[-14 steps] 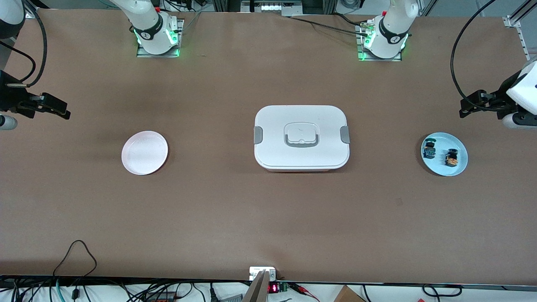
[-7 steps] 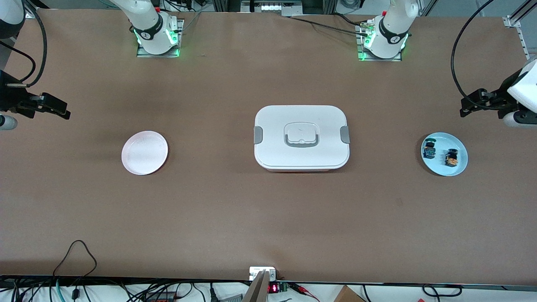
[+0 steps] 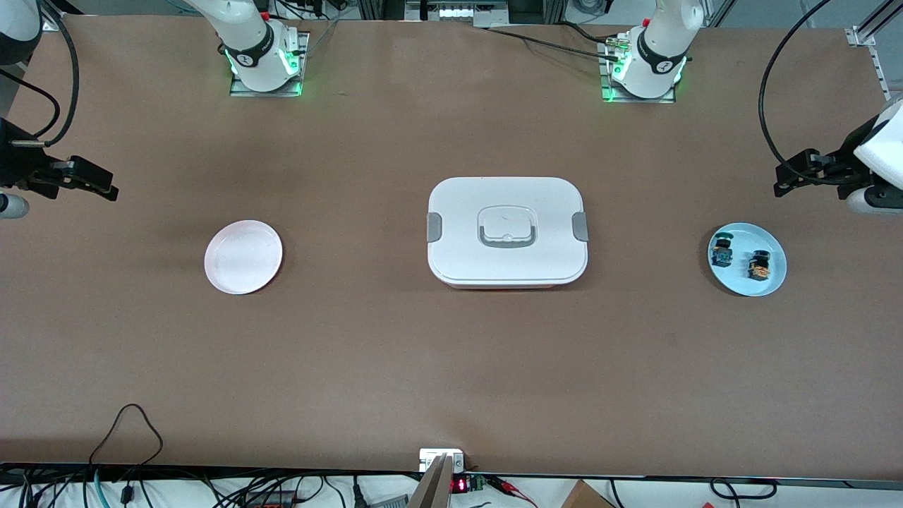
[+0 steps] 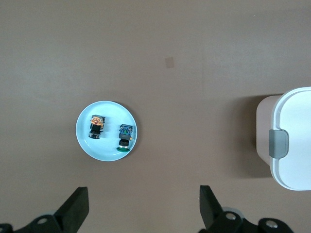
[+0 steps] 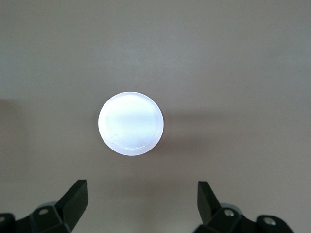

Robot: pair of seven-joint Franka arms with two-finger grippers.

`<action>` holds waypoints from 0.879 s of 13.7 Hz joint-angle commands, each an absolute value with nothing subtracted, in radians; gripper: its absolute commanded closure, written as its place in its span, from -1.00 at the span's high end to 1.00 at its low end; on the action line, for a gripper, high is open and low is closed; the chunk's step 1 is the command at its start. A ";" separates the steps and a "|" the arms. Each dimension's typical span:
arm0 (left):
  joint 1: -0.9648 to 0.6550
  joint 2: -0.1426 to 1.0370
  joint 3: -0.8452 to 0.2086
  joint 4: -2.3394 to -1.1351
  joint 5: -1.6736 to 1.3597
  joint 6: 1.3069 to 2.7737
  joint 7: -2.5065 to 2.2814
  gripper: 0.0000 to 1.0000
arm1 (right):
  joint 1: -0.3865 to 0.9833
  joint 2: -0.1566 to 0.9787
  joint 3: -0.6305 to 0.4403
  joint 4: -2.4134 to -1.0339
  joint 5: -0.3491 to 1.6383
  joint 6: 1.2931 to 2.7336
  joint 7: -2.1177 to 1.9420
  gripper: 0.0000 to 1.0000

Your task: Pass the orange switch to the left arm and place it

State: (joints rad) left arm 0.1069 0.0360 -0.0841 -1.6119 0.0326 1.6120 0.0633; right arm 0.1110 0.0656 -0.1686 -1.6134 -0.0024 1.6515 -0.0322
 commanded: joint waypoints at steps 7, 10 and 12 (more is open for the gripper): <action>0.100 0.025 -0.074 -1.611 0.009 1.612 0.080 1.00 | 0.114 0.055 -0.166 -1.608 -0.006 1.635 -0.017 1.00; 0.098 0.025 -0.074 -1.611 0.009 1.612 0.077 1.00 | 0.114 0.054 -0.166 -1.608 -0.006 1.635 -0.017 1.00; 0.098 0.023 -0.074 -1.608 0.011 1.612 0.075 1.00 | 0.114 0.054 -0.166 -1.608 -0.008 1.635 -0.018 1.00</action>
State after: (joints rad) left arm 0.1061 0.0360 -0.0839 -1.6119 0.0325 1.6120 0.0632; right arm 0.1110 0.0655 -0.1686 -1.6134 -0.0024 1.6514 -0.0322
